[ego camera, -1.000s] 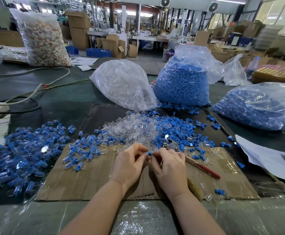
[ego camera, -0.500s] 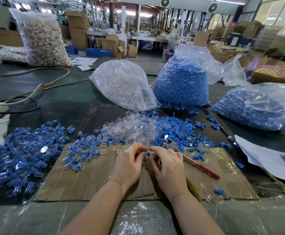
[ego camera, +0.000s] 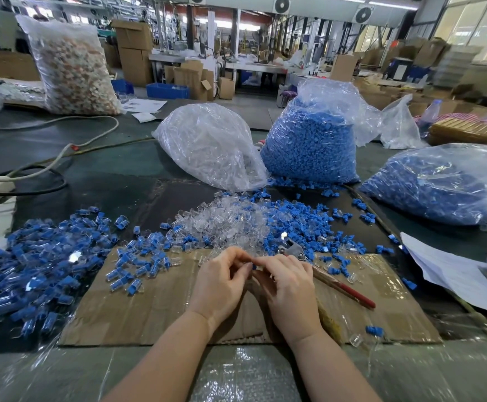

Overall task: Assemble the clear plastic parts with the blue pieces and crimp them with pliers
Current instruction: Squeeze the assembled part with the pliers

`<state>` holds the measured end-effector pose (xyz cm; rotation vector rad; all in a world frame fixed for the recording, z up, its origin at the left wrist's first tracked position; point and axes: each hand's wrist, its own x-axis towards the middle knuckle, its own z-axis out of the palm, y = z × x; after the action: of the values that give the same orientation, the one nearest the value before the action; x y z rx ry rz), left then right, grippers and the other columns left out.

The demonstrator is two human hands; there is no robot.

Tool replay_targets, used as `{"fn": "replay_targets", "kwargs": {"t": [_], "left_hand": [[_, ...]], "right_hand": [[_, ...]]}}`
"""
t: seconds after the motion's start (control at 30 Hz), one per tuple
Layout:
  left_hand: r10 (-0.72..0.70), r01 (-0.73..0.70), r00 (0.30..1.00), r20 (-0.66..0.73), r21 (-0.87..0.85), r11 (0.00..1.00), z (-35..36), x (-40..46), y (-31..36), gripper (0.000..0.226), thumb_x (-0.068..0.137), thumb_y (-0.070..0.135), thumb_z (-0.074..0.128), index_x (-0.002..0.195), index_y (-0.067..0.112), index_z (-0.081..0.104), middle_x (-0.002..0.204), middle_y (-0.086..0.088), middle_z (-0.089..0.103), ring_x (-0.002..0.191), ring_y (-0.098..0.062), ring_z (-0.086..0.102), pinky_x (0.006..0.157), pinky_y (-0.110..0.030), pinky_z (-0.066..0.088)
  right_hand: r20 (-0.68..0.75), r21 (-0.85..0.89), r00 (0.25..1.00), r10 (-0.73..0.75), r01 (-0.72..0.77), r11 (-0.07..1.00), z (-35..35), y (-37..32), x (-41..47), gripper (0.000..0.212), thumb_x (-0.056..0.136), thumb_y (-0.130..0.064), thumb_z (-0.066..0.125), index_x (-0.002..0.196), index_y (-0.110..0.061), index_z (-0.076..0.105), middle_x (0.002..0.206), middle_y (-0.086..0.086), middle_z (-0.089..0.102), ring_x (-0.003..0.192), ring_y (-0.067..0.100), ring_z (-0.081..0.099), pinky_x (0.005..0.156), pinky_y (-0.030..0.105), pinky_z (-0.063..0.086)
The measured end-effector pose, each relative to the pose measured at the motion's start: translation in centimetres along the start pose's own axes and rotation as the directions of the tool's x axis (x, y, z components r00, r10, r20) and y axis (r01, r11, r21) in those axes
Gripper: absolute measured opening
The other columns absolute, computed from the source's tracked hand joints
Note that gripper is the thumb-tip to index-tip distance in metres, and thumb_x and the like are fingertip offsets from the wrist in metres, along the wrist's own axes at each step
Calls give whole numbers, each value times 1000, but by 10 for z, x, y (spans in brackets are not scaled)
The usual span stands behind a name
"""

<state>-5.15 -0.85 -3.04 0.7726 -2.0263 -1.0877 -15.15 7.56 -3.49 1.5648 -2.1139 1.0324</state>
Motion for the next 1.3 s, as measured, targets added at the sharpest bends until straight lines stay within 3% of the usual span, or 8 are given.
{"fn": "replay_targets", "kwargs": {"t": [0.33, 0.47, 0.63, 0.8, 1.07, 1.17, 1.23, 1.3], "left_hand": [[-70, 70, 998, 3, -9, 997, 1, 6, 3, 24, 86, 8, 63, 76, 29, 56, 71, 4, 63, 65, -7, 58, 59, -10, 46], [-113, 113, 994, 10, -42, 993, 0, 11, 6, 21, 89, 9, 58, 79, 26, 55, 75, 0, 62, 67, -7, 56, 59, -8, 43], [-167, 167, 986, 9, -97, 981, 0, 18, 12, 19, 92, 9, 54, 80, 25, 54, 73, 4, 61, 63, -2, 54, 54, -6, 41], [-221, 216, 975, -11, -170, 962, -1, 22, 16, 11, 93, 8, 53, 88, 18, 56, 80, -2, 63, 71, -10, 58, 63, -18, 47], [-319, 298, 948, 1, -357, 885, -8, 29, 19, 5, 93, 9, 53, 95, 10, 58, 76, -5, 64, 55, -7, 53, 45, -13, 43], [-350, 330, 937, 26, -398, 856, -9, 34, 15, 5, 93, 8, 53, 94, 8, 58, 74, -5, 63, 53, -6, 52, 46, -15, 44], [-365, 340, 931, 23, -422, 840, -8, 38, 12, 5, 93, 7, 53, 91, 9, 58, 72, -4, 64, 49, -4, 51, 47, -15, 43], [-380, 350, 925, 22, -444, 825, -6, 40, 11, 7, 92, 7, 54, 88, 9, 59, 69, -3, 64, 47, -2, 51, 45, -14, 42]], "right_hand": [[15, -99, 989, 145, -143, 985, -14, 0, 3, 28, 81, -27, 71, 108, -19, 68, 99, -3, 65, 94, 20, 59, 86, 38, 35], [173, -436, 844, 507, -396, 808, -35, 10, 10, 54, 89, -55, 48, 132, -23, 42, 131, 0, 48, 121, 20, 43, 102, 40, 29], [416, -622, 613, 672, -347, 702, -50, 21, 12, 88, 80, -76, 37, 148, -22, 18, 152, 3, 26, 137, 30, 26, 107, 54, 22], [434, -636, 635, 639, -286, 717, -54, 21, 10, 78, 88, -65, 40, 148, -20, 17, 150, 6, 27, 136, 32, 27, 107, 53, 25], [427, -533, 733, 530, -269, 802, -56, 12, 24, 31, 97, -40, 36, 110, -13, 45, 119, 11, 46, 111, 28, 42, 92, 39, 39], [550, -149, 701, 454, -453, 879, -63, 7, 33, 30, 98, -39, 36, 93, -13, 50, 89, 2, 54, 76, 13, 49, 65, 28, 41], [659, 117, 640, 394, -606, 787, -71, -2, 39, 30, 96, -37, 42, 78, -14, 49, 69, -1, 48, 51, 9, 41, 47, 23, 32], [713, 159, 606, 353, -630, 760, -76, -7, 43, 33, 93, -39, 45, 73, -13, 49, 66, 7, 45, 48, 15, 44, 44, 26, 33]]}}
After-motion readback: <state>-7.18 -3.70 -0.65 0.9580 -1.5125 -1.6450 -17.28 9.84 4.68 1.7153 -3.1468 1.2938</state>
